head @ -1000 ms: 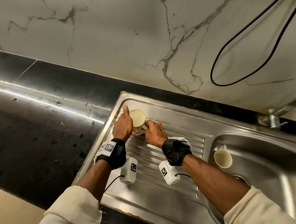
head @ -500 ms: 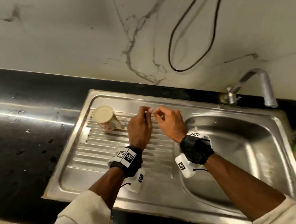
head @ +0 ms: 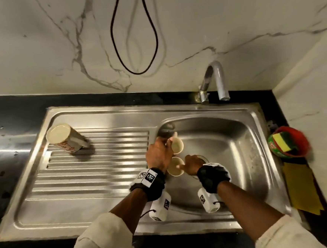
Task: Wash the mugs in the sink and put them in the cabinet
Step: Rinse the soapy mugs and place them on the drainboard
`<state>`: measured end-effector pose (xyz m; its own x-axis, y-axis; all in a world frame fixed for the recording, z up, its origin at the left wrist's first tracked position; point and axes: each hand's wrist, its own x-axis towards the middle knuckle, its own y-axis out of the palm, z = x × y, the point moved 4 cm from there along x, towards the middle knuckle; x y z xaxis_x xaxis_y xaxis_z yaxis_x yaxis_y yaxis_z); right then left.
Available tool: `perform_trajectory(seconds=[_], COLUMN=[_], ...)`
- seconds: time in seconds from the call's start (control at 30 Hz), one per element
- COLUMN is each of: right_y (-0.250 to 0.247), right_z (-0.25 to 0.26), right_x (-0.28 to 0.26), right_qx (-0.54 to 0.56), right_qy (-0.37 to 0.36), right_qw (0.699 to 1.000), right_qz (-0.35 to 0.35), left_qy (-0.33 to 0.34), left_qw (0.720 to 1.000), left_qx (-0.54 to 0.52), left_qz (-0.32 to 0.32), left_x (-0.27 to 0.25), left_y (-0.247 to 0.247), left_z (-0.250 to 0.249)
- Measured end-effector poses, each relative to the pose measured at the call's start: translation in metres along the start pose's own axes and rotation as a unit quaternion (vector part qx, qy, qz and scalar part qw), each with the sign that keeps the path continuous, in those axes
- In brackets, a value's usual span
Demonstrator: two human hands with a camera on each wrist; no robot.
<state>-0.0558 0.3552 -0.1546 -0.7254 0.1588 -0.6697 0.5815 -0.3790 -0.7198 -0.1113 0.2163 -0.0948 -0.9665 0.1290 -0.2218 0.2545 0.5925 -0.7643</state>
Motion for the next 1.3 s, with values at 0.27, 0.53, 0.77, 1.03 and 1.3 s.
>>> perform_trajectory(seconds=[0.27,0.53,0.77,1.03,1.3], right_y=[0.003,0.012,0.014,-0.014,-0.065], right_z=[0.002,-0.043,-0.055,-0.077,-0.085], right_x=[0.008,0.024,-0.005,-0.017,-0.032], right_qx=[-0.005,0.139,0.275,0.311,0.348], right_qy=[-0.014,0.037,0.059,0.068,0.174], right_qw=[1.000,0.989,0.947,0.947,0.903], right_qz=[-0.010,0.036,0.155,0.046,-0.180], left_qy=[-0.057,-0.090,-0.134,-0.141,-0.096], left_qw=[0.986,0.955,0.949,0.956,0.975], left_qx=[0.077,0.166,0.182,0.132,-0.052], left_qz=[0.138,0.228,0.221,0.222,0.195], left_x=[-0.002,-0.012,0.001,0.002,0.016], left_y=[0.028,0.075,0.097,0.096,0.076], left_z=[-0.003,-0.016,-0.002,-0.034,-0.097])
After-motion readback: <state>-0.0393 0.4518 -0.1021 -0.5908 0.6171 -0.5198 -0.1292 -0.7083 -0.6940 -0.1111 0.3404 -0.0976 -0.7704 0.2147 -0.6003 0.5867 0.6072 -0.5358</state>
